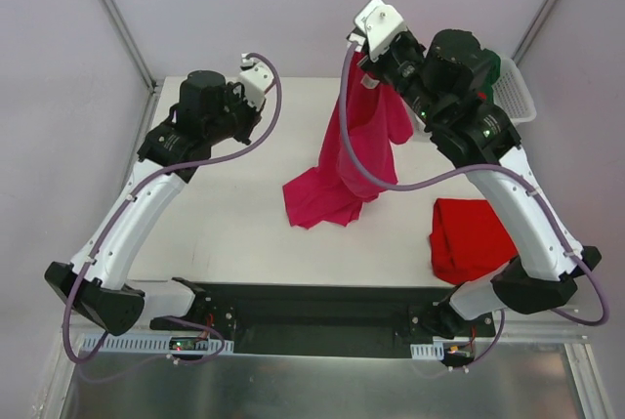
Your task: Fold and stack the t-shirts
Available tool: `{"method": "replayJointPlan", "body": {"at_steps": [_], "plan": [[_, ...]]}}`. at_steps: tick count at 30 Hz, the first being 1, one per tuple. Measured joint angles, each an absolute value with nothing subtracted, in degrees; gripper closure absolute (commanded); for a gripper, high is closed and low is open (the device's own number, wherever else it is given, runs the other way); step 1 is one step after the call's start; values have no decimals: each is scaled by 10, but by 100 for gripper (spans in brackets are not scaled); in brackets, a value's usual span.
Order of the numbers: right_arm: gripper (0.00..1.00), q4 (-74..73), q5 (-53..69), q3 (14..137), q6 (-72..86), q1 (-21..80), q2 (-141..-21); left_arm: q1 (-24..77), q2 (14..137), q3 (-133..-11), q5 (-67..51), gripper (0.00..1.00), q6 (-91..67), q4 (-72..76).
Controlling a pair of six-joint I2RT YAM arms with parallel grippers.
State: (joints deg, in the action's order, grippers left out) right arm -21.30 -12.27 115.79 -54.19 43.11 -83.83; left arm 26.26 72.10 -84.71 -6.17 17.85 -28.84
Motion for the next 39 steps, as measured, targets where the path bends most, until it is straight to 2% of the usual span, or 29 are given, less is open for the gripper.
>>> {"method": "replayJointPlan", "body": {"at_steps": [7,12,19,26,29,33,37,38,39], "plan": [[99,-207,-10,1149,-500,452,-868,261,708,-857,5,95,155,-300],[99,-184,36,1128,-483,485,-923,219,680,-906,69,95,186,-300],[99,-165,96,1320,-489,565,-1108,161,640,-953,189,91,286,-283],[99,-31,99,1334,-585,587,-1116,161,597,-938,224,91,346,-277],[99,11,45,1264,-616,541,-1079,161,593,-933,227,91,352,-277],[99,10,-42,1126,-637,433,-1021,161,605,-928,222,91,350,-277],[99,-17,-109,1005,-669,365,-970,161,628,-928,206,91,335,-277],[49,-31,-123,984,-677,362,-959,161,632,-929,201,91,332,-277],[14,-42,-134,963,-684,361,-945,161,638,-929,197,91,327,-277]]}}
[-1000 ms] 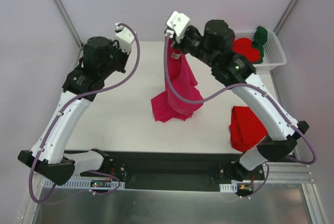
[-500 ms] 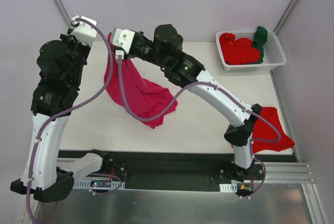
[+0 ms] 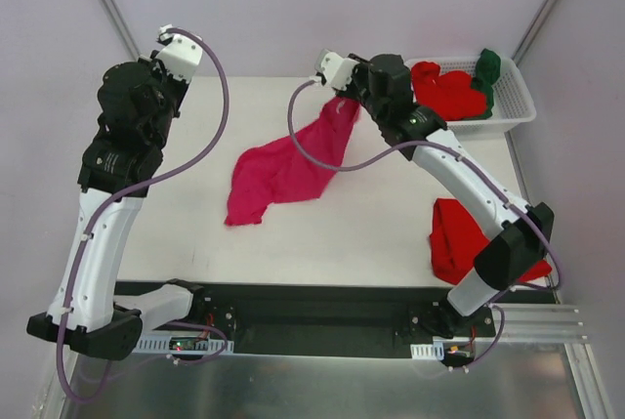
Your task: Fold and stack the t-shirts
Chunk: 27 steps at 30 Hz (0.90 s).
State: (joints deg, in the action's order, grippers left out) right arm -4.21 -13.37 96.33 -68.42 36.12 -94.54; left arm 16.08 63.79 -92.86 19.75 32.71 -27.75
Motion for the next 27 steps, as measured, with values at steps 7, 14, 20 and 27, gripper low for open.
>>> {"method": "replayJointPlan", "body": {"at_steps": [7,14,20,27], "plan": [[4,-155,-145,912,-702,368,-853,180,661,-934,169,89,315,-283],[4,-205,-98,953,-670,369,-811,225,679,-953,88,90,287,-347],[4,-222,-98,965,-660,370,-815,229,712,-942,-17,91,208,-403],[4,-245,-111,964,-656,369,-831,228,825,-919,-124,93,136,-458]]}}
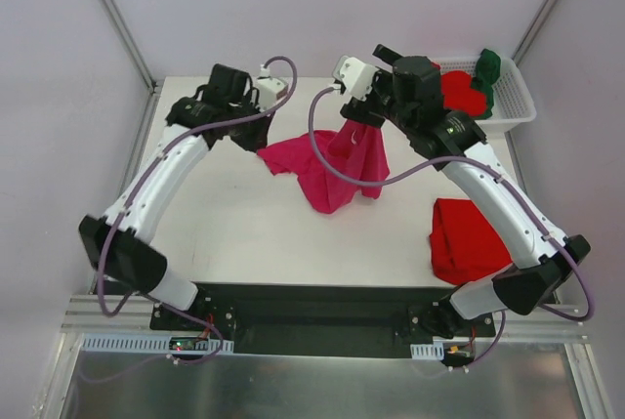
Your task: Fold and stack the t-shirts
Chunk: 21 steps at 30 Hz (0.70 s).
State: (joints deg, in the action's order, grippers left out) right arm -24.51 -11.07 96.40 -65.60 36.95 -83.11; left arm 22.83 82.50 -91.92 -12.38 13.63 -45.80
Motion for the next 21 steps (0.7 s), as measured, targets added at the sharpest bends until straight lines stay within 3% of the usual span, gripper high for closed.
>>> {"method": "replayJointPlan", "body": {"at_steps": [5,10,17,20,21], "plan": [[4,-267,-111,971,-634,369,-832,223,982,-926,-138,82,126,-465],[4,-278,-111,994,-620,369,-832,213,1134,-936,-128,77,126,-452],[4,-279,-112,1009,-617,370,-827,201,1182,-991,-99,72,134,-389],[4,-285,-113,1009,-618,371,-822,197,1182,-1031,-91,59,147,-347],[4,-287,-113,1009,-619,371,-820,195,1182,-1041,-89,47,151,-331]]}}
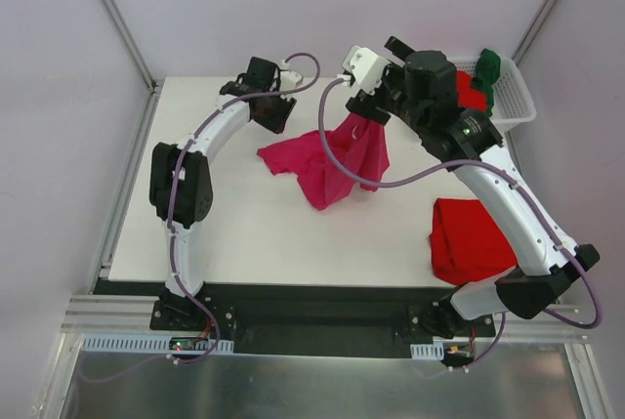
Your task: Fold and stack the t-shirts
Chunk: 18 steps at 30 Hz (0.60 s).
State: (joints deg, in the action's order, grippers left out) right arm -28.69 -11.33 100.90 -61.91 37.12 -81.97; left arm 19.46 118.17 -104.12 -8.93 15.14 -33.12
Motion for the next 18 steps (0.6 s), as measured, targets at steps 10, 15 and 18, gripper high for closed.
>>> {"method": "replayJointPlan", "body": {"at_steps": [10,15,18], "plan": [[4,-290,-118,1009,-620,374,-812,183,1191,-1029,-92,9,212,-290],[4,-289,-115,998,-620,375,-805,183,1202,-1023,-100,9,243,-303],[4,-285,-114,988,-620,375,-801,183,1212,-1023,-101,9,253,-310]]}}
